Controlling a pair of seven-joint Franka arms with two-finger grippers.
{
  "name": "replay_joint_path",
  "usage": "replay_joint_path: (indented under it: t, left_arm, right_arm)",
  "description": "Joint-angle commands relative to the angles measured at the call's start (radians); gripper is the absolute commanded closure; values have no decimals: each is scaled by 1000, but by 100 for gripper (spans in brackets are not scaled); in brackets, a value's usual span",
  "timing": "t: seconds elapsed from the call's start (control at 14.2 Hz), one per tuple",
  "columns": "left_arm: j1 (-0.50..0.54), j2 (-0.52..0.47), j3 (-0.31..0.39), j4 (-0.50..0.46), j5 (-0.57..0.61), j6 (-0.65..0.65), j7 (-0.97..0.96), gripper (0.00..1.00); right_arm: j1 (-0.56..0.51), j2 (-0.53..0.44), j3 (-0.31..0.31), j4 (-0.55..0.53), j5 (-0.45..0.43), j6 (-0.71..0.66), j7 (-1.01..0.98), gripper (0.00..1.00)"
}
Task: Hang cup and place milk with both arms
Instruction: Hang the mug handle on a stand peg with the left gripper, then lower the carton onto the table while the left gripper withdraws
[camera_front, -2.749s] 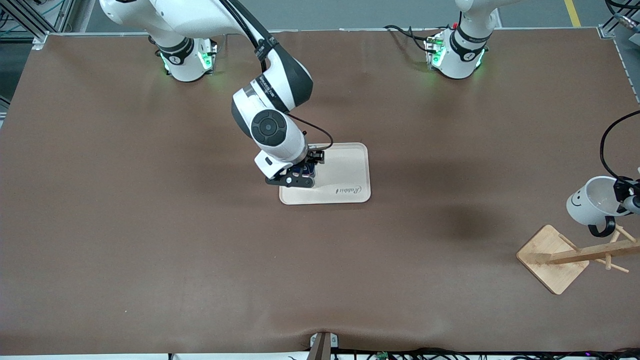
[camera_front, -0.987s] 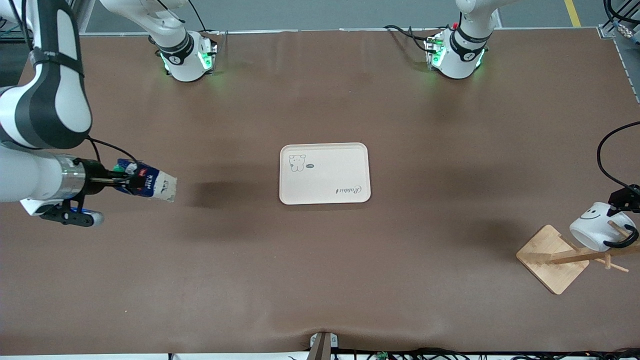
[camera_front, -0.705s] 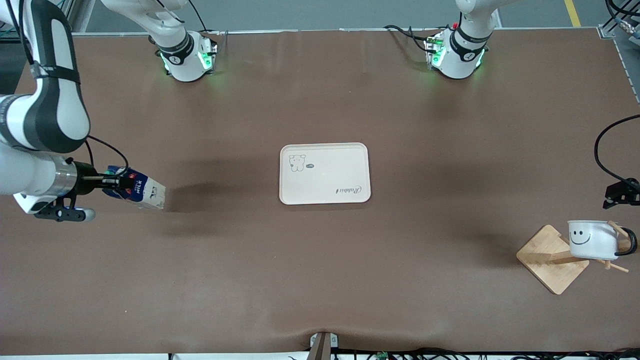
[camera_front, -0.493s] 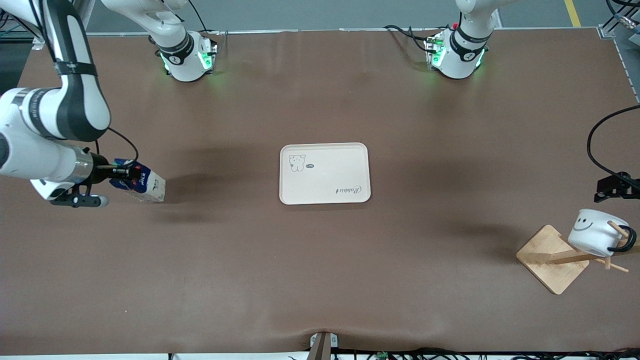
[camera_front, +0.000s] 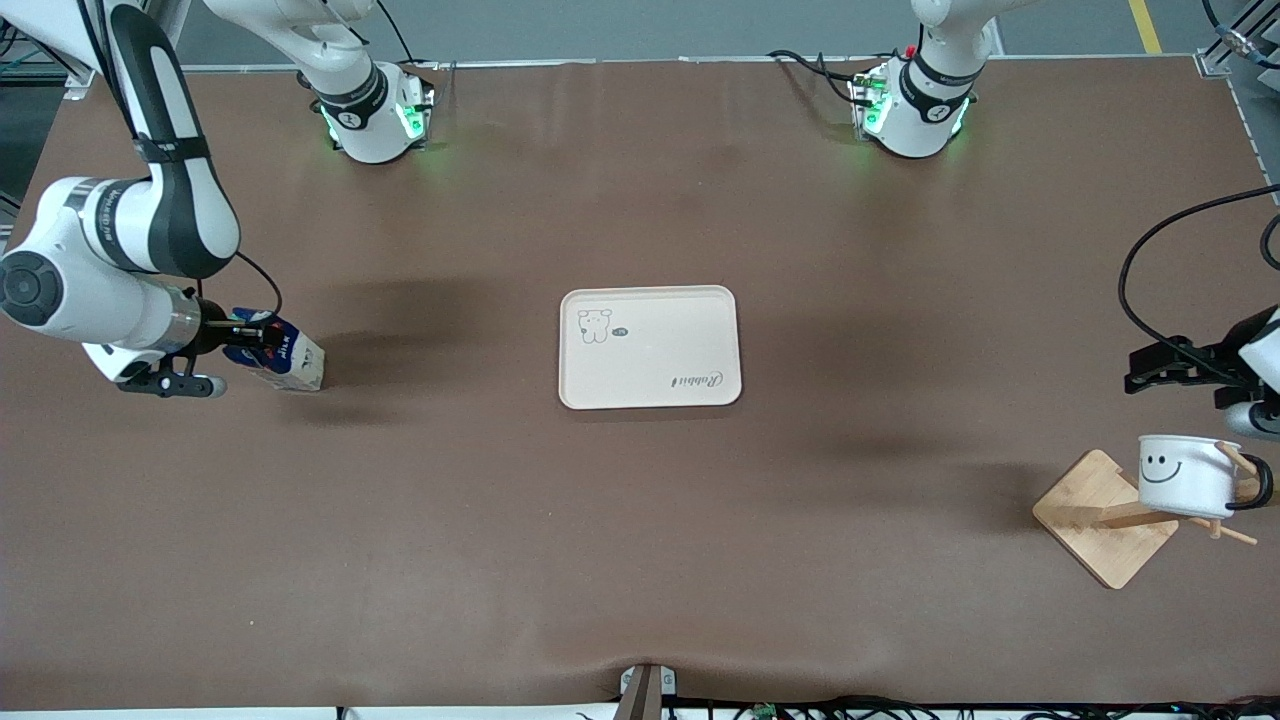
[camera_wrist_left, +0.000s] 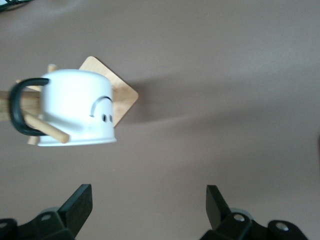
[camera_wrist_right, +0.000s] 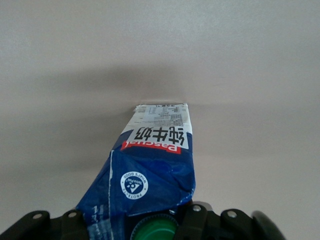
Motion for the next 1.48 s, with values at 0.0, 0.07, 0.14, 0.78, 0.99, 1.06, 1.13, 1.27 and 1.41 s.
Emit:
replay_joint_path:
  t: [0.0, 0.07, 0.14, 0.78, 0.99, 1.06, 1.13, 1.27, 1.41]
  left_arm:
    - [7, -21, -49, -17, 0, -16, -97, 0]
    - [6, -19, -66, -17, 3, -16, -129, 0]
    - [6, -19, -74, -13, 6, -16, -149, 0]
    - [-19, -34, -89, -9, 6, -28, -239, 0]
    - [-40, -70, -72, -12, 3, -30, -234, 0]
    - [-72, -96, -33, -21, 3, -35, -231, 0]
    - [-127, -126, 34, -41, 0, -51, -222, 0]
    - [-206, -188, 121, -99, -14, -65, -216, 0]
    - [-252, -263, 161, -182, -23, -65, -219, 0]
  right_arm:
    - [-25, -39, 15, -61, -16, 13, -2, 100]
    - [-29, -36, 15, -63, -14, 13, -4, 100]
    - [-31, -33, 15, -63, -14, 13, -5, 89]
    - [-41, 0, 14, 46, -7, -68, -129, 0]
    - [-43, 20, 14, 109, -8, -128, -137, 0]
    - [-46, 25, 14, 124, -8, -128, -161, 0]
    - [-54, 30, 14, 139, -8, -130, -181, 0]
    - [-55, 34, 14, 197, -13, -145, -235, 0]
    - [-54, 42, 14, 253, -13, -153, -261, 0]
